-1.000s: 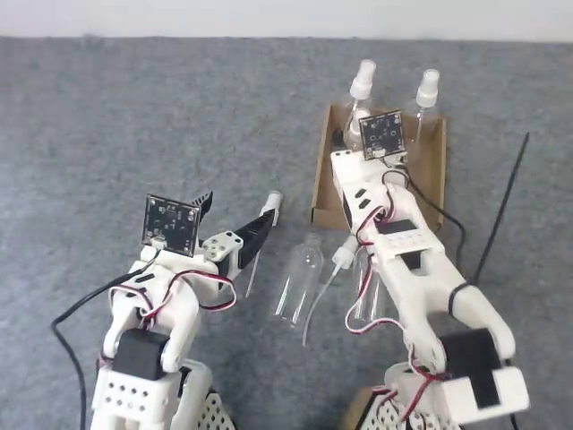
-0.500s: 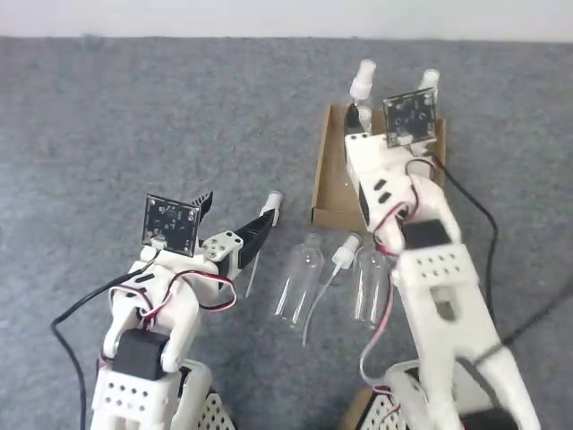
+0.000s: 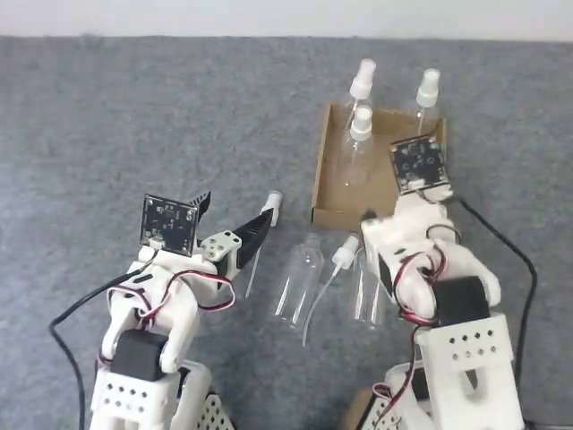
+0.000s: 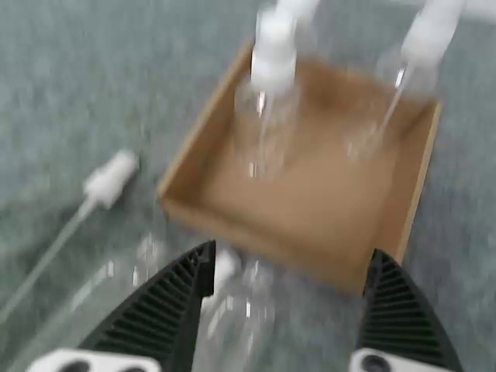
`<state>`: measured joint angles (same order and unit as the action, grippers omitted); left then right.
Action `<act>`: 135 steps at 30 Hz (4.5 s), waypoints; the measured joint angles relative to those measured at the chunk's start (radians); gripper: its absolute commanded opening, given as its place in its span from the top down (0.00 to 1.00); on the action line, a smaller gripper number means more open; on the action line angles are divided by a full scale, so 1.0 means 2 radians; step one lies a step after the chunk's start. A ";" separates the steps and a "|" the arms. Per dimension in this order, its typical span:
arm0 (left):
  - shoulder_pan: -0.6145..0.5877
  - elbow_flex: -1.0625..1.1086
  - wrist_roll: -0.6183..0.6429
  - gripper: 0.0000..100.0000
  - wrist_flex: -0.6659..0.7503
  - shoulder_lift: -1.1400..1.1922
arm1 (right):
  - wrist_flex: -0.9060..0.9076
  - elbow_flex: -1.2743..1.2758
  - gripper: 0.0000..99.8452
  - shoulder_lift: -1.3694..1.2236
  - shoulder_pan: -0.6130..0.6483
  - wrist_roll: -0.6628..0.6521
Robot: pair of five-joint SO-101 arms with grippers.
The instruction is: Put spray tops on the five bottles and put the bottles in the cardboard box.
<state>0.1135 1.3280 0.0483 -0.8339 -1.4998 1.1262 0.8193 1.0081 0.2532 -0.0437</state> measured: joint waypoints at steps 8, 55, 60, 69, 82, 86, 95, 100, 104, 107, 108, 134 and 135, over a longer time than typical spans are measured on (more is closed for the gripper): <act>0.000 0.000 0.000 0.69 0.000 0.000 | 0.023 0.064 0.74 -0.058 -0.001 -0.002; 0.000 0.002 0.000 0.79 0.000 0.000 | 0.139 0.055 0.92 0.005 0.042 -0.186; 0.000 -0.007 0.000 0.79 -0.012 0.000 | 0.197 -0.005 0.94 0.018 -0.075 -0.231; 0.000 -0.110 -0.033 0.79 -0.064 0.098 | 0.160 -0.131 0.99 -0.189 -0.302 -0.338; 0.001 -0.360 -0.075 0.79 -0.112 0.585 | -0.072 -0.160 0.99 -0.490 -0.414 -0.352; 0.001 -0.417 -0.076 0.79 -0.112 0.694 | -0.114 -0.160 0.99 -0.539 -0.418 -0.353; 0.001 -0.496 -0.071 0.79 -0.112 0.802 | -0.150 -0.168 0.99 -0.588 -0.422 -0.353; 0.001 -0.530 -0.071 0.79 -0.112 0.867 | -0.150 -0.170 0.99 -0.590 -0.423 -0.373; 0.001 -0.566 -0.071 0.79 -0.112 0.914 | -0.150 -0.170 0.99 -0.590 -0.424 -0.387; -0.001 -0.593 -0.070 0.79 -0.112 0.944 | -0.150 -0.170 0.99 -0.590 -0.427 -0.390; -0.001 -0.602 -0.070 0.79 -0.112 0.954 | -0.150 -0.170 0.99 -0.590 -0.427 -0.390; -0.001 -0.720 -0.071 0.91 -0.187 1.051 | -0.150 -0.170 0.99 -0.591 -0.430 -0.392; -0.003 -0.720 -0.071 0.89 -0.192 1.050 | -0.150 -0.170 0.99 -0.591 -0.431 -0.392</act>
<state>0.1074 -0.1112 -0.0944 -1.2175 0.6007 0.8270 0.4787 -0.1734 -0.6091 -0.8278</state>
